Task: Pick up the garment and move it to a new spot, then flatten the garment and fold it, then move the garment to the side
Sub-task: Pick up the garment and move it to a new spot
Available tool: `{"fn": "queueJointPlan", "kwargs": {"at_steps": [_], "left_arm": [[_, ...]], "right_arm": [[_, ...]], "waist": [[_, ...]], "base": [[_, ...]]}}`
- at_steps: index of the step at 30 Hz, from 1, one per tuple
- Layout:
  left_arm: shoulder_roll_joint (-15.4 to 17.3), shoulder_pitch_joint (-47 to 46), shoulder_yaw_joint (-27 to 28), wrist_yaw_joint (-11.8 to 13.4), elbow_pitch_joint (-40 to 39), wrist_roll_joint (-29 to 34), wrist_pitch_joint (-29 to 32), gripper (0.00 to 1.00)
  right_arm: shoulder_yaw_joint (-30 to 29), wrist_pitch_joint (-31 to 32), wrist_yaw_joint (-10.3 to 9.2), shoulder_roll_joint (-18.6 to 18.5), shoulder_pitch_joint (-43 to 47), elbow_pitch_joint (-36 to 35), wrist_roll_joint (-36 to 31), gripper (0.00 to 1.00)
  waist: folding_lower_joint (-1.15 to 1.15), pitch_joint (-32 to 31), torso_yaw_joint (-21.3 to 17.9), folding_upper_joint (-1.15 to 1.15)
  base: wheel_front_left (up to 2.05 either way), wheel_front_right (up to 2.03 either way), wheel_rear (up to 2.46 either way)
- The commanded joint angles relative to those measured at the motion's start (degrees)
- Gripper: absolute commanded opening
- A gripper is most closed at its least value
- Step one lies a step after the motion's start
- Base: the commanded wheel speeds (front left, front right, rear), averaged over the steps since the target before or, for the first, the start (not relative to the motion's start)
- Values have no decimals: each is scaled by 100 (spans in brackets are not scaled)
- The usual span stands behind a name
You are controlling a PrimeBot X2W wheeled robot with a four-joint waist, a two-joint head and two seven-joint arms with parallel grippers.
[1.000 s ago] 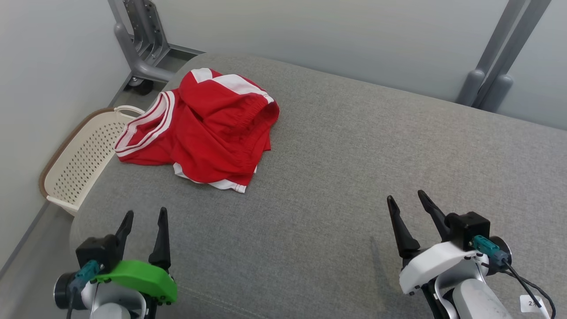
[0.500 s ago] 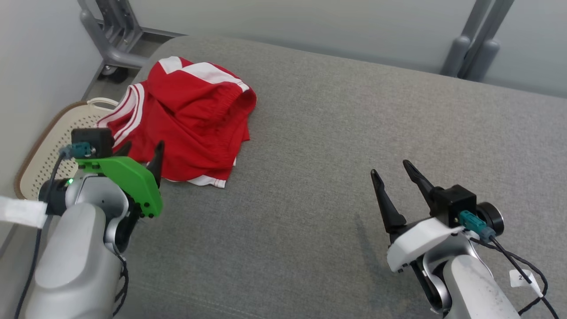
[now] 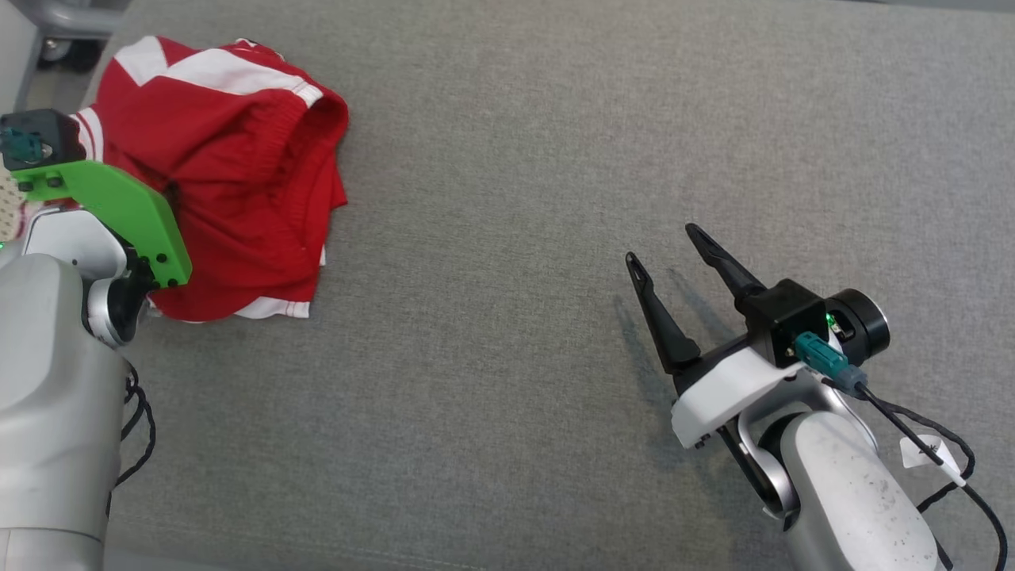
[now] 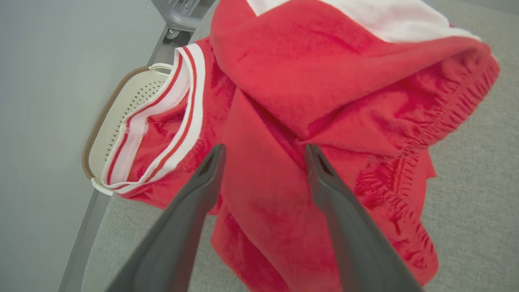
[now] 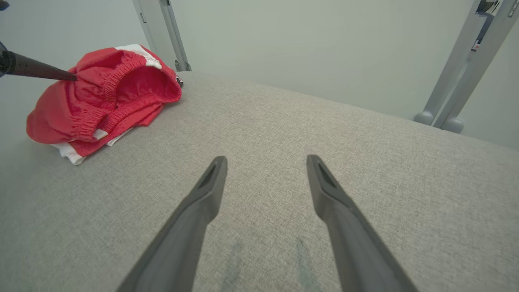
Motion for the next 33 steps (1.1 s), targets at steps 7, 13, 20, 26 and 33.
{"fn": "queueJointPlan", "kwargs": {"at_steps": [7,13,20,26,33], "left_arm": [[79,-293,111,386,219,-71,360,62],[-41,-310,55,431,177,-68,169,0],[-81,-284,108,485,-7,-115,-224,0],[-100,-360,8,455,-394,7,-624,0],[-207,-603,-214,313,-1100,150,-934,0]], "right_arm": [[37,34,-2,-101,-39,-125,-59,100],[25,5,-2,-87,-76,-51,-71,100],[76,-106,-2,-10,-46,160,13,100],[62,-270,-2,70,136,416,123,100],[-56,-448,-2,134,309,608,252,100]], "waist": [[0,690,-378,0],[0,571,-292,0],[0,176,-276,0],[0,-338,-348,0],[0,-828,-664,0]], "base": [[0,0,0],[0,0,0],[0,0,0],[0,0,0],[0,0,0]]}}
